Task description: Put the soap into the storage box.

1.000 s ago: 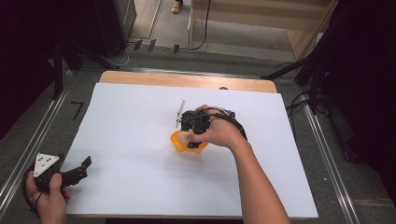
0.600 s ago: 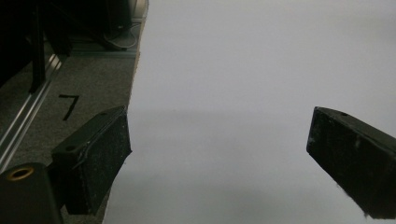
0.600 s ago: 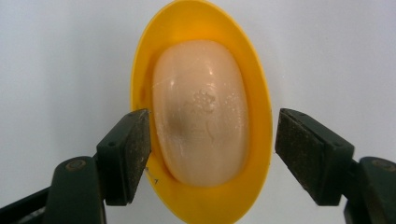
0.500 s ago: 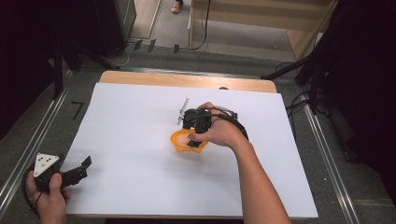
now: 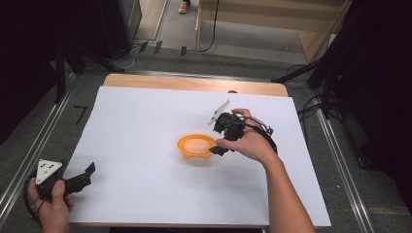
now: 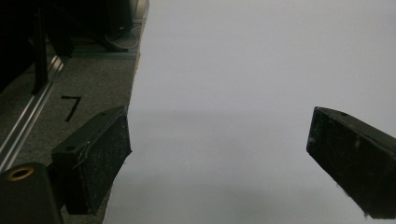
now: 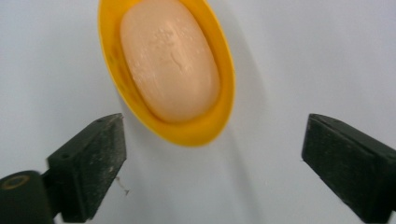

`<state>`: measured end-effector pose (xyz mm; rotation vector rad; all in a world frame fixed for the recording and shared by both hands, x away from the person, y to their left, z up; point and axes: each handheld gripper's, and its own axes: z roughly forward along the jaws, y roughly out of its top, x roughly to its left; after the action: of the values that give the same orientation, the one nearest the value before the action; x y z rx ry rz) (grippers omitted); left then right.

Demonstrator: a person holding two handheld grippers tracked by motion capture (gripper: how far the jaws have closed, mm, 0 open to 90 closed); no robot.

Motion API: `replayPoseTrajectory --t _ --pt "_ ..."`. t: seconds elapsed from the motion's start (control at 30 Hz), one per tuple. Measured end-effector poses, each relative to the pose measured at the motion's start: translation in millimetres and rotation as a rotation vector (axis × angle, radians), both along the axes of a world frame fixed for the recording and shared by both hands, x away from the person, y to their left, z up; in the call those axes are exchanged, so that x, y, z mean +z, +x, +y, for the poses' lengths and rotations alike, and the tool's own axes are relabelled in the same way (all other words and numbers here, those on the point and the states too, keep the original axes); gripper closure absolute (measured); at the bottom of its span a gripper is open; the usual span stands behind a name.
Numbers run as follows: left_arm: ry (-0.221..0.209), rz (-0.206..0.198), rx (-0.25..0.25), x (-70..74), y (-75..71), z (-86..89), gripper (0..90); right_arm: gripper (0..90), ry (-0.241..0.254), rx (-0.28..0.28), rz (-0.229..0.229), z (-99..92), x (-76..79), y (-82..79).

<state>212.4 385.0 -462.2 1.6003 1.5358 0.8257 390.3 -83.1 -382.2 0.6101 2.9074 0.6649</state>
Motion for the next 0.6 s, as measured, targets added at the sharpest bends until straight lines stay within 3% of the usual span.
replayPoseTrajectory --t 0.47,0.6 --pt "0.007 -0.005 0.005 0.1 -0.5 -0.7 6.8 0.0 0.115 -0.178 0.004 -58.2 -10.4 -14.5" --pt "0.006 -0.006 0.003 0.0 -0.6 -0.5 6.8 0.0 0.132 -0.2 0.008 -70.3 -14.6 -20.0"
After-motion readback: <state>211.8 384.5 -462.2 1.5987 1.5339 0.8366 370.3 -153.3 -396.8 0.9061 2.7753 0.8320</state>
